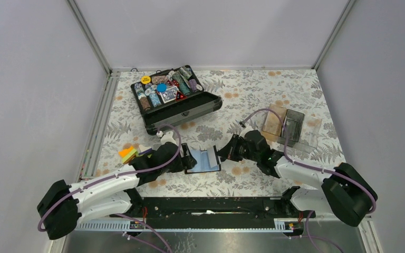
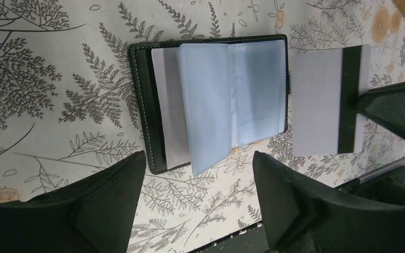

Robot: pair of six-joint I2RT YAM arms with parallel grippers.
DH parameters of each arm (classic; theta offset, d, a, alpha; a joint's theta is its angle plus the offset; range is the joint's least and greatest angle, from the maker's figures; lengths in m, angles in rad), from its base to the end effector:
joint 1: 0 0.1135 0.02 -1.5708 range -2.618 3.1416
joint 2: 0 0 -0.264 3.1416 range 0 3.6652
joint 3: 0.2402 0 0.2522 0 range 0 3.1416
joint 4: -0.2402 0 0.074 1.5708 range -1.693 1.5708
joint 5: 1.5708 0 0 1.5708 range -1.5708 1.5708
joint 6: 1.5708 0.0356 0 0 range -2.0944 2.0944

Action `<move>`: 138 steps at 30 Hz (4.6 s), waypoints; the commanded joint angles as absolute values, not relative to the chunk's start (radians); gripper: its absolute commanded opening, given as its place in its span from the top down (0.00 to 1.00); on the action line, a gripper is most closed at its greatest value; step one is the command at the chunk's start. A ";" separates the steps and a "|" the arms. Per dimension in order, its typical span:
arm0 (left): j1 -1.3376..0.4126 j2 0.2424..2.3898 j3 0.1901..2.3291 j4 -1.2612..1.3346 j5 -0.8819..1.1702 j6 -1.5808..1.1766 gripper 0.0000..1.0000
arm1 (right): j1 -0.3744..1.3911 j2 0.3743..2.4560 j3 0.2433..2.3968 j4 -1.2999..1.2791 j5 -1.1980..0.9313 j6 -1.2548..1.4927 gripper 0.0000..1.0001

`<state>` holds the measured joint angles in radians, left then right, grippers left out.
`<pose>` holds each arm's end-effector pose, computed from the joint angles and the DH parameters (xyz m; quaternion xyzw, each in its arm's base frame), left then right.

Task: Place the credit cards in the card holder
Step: Insert the credit card into the card holder.

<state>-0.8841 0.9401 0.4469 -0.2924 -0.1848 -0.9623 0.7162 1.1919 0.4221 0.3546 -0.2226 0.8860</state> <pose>0.1227 -0.1393 0.1865 -0.0712 0.9179 -0.2524 0.2978 0.1755 0.1632 0.1875 0.0102 0.8346 0.4545 0.3109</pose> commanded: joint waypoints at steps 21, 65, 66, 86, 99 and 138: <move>-0.813 1.072 0.391 -0.143 -0.204 -0.915 0.40 | 0.811 1.464 0.421 0.637 -0.173 0.979 1.00; -0.808 1.144 0.392 -0.161 -0.234 -0.902 0.64 | 0.823 1.516 0.417 0.646 -0.160 1.000 1.00; -0.808 1.146 0.391 -0.160 -0.234 -0.902 0.64 | 0.826 1.520 0.420 0.646 -0.162 1.000 1.00; -0.808 1.204 0.401 -0.140 -0.204 -0.889 0.70 | 0.844 1.598 0.455 0.697 -0.174 0.996 1.00; -0.808 1.225 0.411 -0.133 -0.197 -0.887 0.71 | 0.847 1.635 0.466 0.692 -0.082 1.035 1.00; -0.808 1.144 0.402 -0.154 -0.187 -0.899 0.65 | 0.996 1.545 0.568 0.374 0.230 0.992 0.54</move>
